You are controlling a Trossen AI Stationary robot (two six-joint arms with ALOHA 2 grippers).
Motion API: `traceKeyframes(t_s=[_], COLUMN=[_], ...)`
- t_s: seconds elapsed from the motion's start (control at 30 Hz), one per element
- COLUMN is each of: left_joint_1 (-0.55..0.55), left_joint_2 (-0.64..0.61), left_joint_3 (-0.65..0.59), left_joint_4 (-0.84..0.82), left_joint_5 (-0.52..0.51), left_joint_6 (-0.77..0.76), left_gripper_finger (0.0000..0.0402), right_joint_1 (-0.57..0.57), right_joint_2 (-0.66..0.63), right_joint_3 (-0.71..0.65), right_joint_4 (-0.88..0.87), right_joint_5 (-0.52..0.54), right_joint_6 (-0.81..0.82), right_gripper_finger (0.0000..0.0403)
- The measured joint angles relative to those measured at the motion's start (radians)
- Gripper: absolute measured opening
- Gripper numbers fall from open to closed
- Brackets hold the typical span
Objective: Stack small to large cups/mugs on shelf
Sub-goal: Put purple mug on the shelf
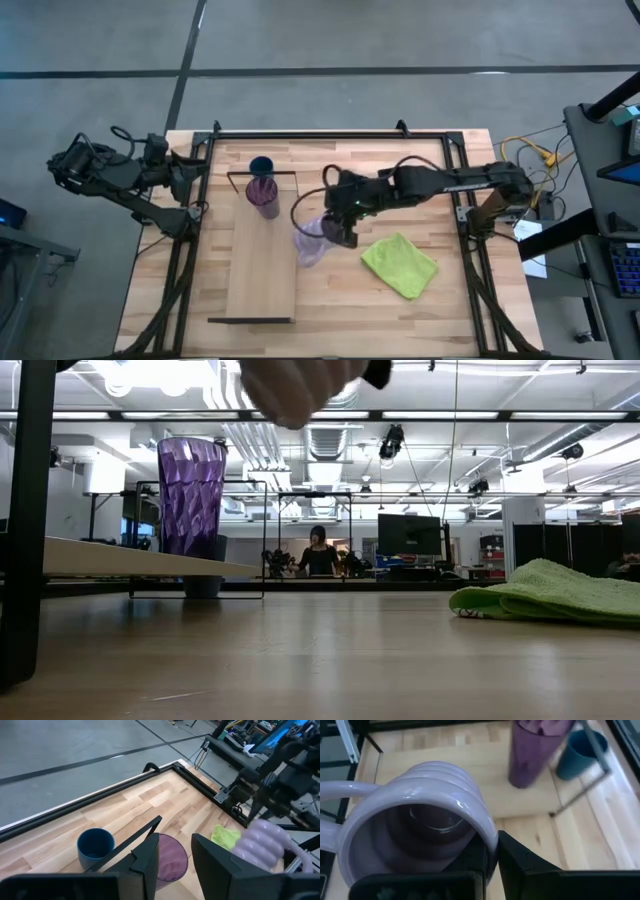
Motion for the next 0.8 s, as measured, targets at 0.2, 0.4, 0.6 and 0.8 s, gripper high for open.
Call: traceKeyframes(t_s=[0.2,0.4,0.6,0.8], left_joint_1=[0.0,0.0,0.0,0.0], left_joint_2=[0.0,0.0,0.0,0.002], left_joint_3=[-0.001,-0.001,-0.001,-0.009], left_joint_4=[0.001,0.004,0.004,0.0], left_joint_5=[0.0,0.0,0.0,0.0], left_joint_6=[0.0,-0.001,-0.001,-0.003], left_gripper_finger=[0.01,0.01,0.01,0.01], right_joint_1=[-0.013,-0.038,-0.045,-0.058], right_joint_2=[0.135,0.275,0.449,0.53], right_joint_3=[0.111,0.339,0.588,0.64], right_joint_4=[-0.008,-0.017,-0.197,-0.135], right_joint_5=[-0.036,-0.103,-0.112,-0.154], right_joint_6=[-0.061,-0.1,-0.161,-0.159], right_gripper_finger=[0.0019,0.0019,0.0019,0.0019])
